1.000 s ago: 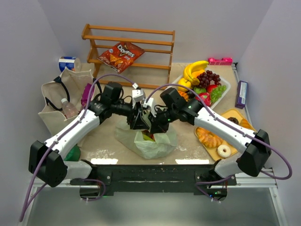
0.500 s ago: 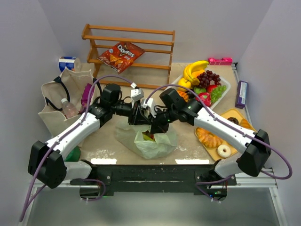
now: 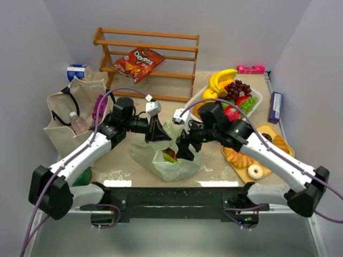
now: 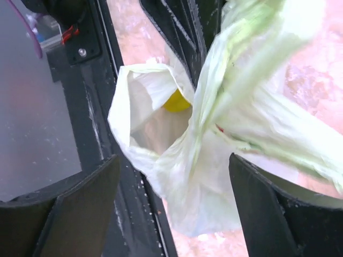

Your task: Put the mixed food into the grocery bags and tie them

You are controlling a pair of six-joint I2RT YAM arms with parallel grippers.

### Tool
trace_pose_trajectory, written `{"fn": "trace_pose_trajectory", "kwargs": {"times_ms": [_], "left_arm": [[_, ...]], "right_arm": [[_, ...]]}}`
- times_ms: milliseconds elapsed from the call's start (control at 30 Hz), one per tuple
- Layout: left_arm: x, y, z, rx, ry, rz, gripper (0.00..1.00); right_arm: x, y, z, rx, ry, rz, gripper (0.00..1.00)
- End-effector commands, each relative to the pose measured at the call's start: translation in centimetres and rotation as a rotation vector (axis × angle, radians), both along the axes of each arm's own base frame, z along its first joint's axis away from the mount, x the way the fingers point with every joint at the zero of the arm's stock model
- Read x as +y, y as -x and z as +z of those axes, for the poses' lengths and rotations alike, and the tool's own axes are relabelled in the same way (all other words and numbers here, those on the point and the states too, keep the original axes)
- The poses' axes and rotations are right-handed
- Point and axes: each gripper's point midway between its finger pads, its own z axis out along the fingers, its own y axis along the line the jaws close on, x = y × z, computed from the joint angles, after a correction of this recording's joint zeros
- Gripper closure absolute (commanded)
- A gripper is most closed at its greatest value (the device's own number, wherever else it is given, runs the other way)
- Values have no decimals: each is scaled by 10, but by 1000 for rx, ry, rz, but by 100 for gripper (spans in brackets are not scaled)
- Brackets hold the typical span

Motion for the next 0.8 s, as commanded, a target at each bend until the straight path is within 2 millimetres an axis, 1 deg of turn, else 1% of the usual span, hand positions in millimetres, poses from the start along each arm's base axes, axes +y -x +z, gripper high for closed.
{"fn": "trace_pose_trajectory", "kwargs": {"times_ms": [0,33,67,100,133,167,200,233,267,300,333,367,400,467,500,567,600,667,700,733,767], "left_arm": [[2,-2,14,-74,30,12,100],[2,-2,14,-78,29,11,100],[2,-2,14,-80,28,13,100],[2,-2,13,-80,27,16,100],[3,-2,14,-85,28,16,100],[3,-2,15,-88,29,18,100],[3,-1,14,-89,28,18,100],[3,-1,15,-92,30,17,100],[3,-1,15,-93,31,17,100],[3,0,16,-98,34,17,100],[4,0,16,-101,35,17,100],[4,0,17,-104,37,15,100],[4,1,17,-106,38,14,100],[4,2,17,-107,40,11,100],[4,2,17,-104,40,10,100],[3,3,17,-104,43,3,100],[4,3,18,-107,44,4,100],[3,5,18,-106,47,-5,100],[3,5,18,-104,47,-6,100],[3,5,18,-104,48,-7,100],[3,6,18,-102,48,-8,100]], "right_arm": [[-14,-13,40,-42,-126,-153,11],[-23,-25,47,-48,-151,-202,11],[-25,-30,58,-14,-209,-262,11],[-28,-37,64,3,-240,-297,11],[-38,-52,65,17,-262,-381,11],[-38,-61,72,60,-316,-447,11],[-38,-66,74,76,-341,-477,11],[-38,-70,67,94,-352,-507,11],[-34,-75,74,98,-402,-521,10],[-34,-75,65,104,-403,-526,9],[-33,-77,64,102,-417,-534,9],[-31,-80,69,88,-444,-535,9],[-30,-80,64,95,-444,-531,9],[-25,-79,69,98,-483,-505,8],[-23,-78,66,104,-492,-500,8],[-20,-80,75,89,-547,-492,9],[-19,-80,70,97,-555,-494,9],[-17,-83,81,77,-620,-492,9],[-15,-82,78,88,-628,-483,9],[-12,-84,79,93,-644,-478,9],[-11,-85,77,97,-643,-472,12]]}}
